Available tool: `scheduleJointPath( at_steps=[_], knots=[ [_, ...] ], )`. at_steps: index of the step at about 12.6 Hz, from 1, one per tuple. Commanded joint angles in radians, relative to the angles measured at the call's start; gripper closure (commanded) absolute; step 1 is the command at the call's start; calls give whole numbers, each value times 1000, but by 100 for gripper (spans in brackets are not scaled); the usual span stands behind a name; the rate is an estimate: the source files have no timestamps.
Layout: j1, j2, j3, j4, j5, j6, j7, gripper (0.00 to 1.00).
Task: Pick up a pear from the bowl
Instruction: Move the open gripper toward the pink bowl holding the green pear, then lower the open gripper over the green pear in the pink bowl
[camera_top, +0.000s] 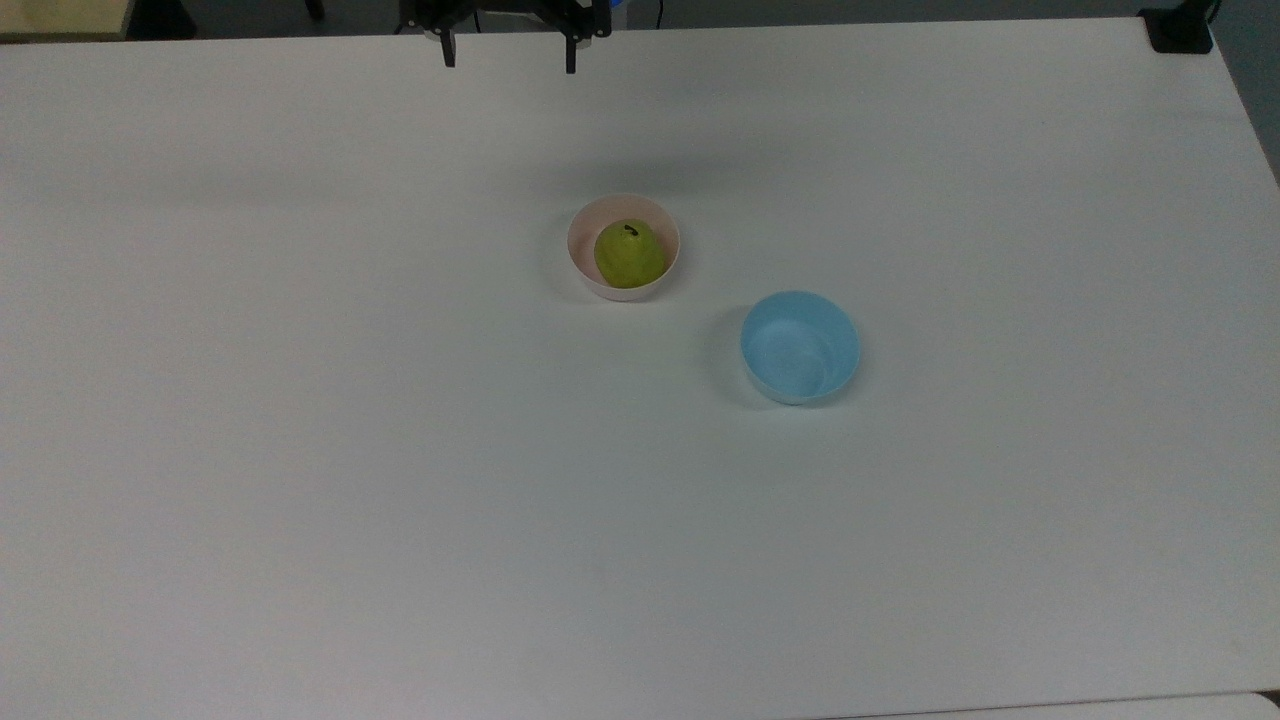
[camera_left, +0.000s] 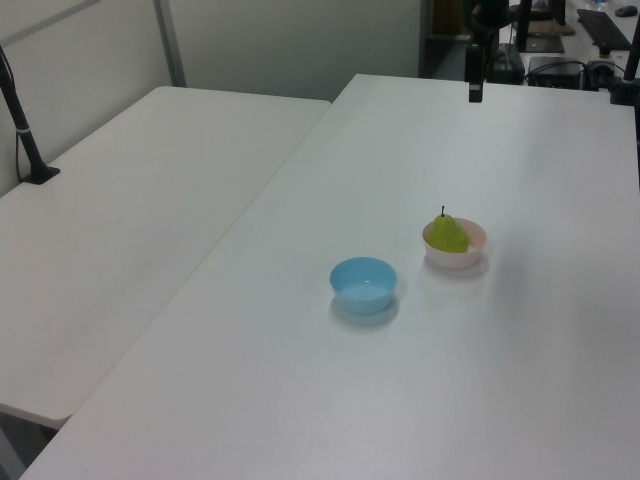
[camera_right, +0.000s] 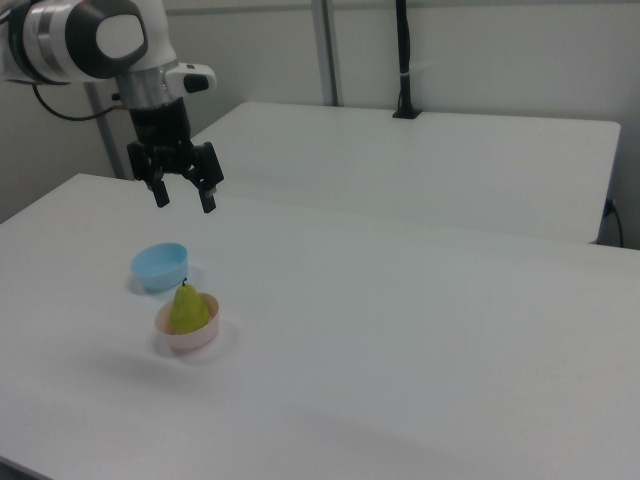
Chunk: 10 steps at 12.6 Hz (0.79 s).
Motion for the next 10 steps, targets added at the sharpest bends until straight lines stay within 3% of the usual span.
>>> scheduleJointPath(
  at_steps=[1, 6, 10],
  knots=[
    [52, -10, -7, -81, -5, 76, -54, 0],
    [74, -1, -4, -181, 6, 178, -211, 0],
    [121, 66, -2, -250, 18, 287, -216, 0]
  ],
)
